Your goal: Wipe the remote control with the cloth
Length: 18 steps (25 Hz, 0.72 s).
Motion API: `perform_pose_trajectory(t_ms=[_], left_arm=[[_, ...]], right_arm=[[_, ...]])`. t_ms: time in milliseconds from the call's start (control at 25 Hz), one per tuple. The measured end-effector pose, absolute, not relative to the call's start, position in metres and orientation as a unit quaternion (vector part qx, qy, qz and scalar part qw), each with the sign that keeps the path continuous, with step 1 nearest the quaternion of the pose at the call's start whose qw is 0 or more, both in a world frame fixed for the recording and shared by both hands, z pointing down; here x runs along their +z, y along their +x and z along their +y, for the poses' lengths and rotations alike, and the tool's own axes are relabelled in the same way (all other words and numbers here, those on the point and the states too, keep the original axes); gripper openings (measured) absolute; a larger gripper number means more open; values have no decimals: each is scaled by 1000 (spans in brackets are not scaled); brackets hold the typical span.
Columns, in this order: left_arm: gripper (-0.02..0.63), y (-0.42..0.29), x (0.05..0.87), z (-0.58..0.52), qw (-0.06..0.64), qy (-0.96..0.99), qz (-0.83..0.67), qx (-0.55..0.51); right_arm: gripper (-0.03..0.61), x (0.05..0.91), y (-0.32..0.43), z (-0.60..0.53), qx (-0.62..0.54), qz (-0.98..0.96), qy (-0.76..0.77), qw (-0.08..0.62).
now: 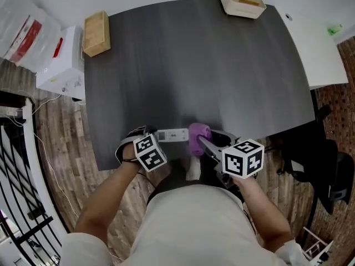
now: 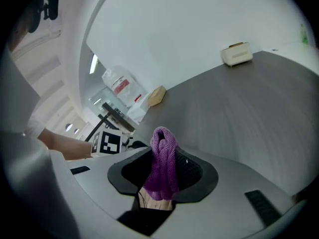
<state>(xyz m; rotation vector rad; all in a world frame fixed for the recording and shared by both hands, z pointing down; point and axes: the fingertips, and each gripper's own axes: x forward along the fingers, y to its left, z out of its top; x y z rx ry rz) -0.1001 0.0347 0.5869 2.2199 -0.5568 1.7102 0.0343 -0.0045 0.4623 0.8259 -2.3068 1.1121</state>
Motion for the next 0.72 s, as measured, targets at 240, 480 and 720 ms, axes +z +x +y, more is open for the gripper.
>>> perform_pose_trajectory(t_ms=[240, 480, 720], left_arm=[[227, -78, 588, 51, 157, 798, -211, 543], [222, -73, 587, 53, 125, 816, -230, 515], [222, -71, 587, 54, 148, 821, -240, 496]], right_arm=[[132, 498, -42, 19, 421, -851, 193, 247], [132, 545, -64, 26, 437, -827, 198, 292], [132, 552, -48, 20, 366, -825, 245, 355]])
